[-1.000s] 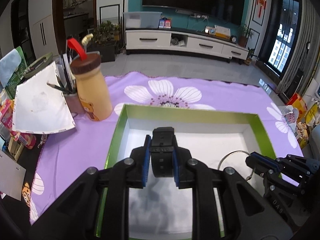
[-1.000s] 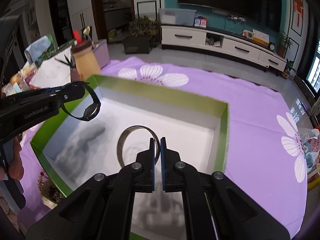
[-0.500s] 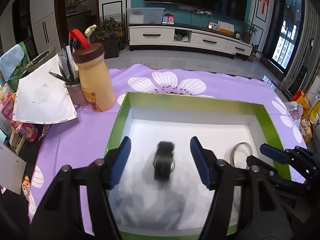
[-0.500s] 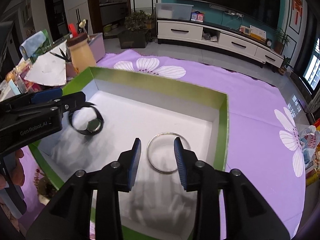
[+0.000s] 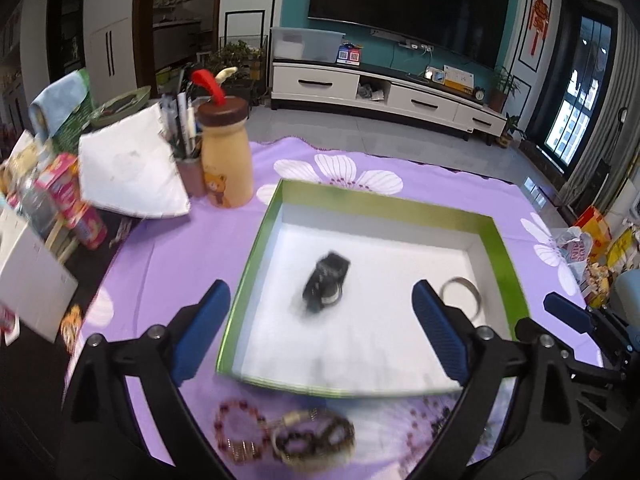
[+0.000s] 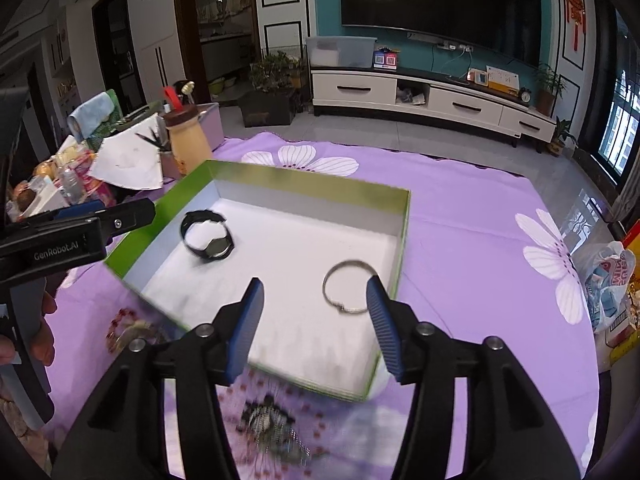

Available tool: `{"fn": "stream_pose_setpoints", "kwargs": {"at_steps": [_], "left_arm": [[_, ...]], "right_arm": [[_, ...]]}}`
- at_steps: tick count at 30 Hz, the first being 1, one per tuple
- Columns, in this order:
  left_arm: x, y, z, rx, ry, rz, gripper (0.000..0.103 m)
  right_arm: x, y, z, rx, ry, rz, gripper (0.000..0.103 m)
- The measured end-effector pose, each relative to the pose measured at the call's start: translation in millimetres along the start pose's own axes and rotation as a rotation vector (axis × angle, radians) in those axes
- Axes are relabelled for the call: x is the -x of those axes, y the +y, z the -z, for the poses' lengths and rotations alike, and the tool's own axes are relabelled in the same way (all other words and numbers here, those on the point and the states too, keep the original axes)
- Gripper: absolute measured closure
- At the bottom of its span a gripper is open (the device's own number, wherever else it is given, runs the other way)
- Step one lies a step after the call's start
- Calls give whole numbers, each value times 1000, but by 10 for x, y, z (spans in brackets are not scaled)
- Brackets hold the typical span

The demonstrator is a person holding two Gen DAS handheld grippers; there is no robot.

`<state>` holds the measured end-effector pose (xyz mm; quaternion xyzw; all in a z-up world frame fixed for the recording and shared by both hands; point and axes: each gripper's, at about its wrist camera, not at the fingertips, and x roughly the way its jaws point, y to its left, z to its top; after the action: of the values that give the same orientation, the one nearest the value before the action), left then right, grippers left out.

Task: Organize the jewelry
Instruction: 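Lift both open tools out of the green box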

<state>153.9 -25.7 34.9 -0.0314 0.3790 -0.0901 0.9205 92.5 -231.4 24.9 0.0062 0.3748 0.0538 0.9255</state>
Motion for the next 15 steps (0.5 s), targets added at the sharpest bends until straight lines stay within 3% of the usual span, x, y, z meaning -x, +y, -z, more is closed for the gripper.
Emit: {"fn": "stream_pose_setpoints", "kwargs": {"at_steps": [15], "left_arm": [[764,-43,778,-30,-12,40,5]], "right_arm": [[593,139,614,4,29,-58,46]]}}
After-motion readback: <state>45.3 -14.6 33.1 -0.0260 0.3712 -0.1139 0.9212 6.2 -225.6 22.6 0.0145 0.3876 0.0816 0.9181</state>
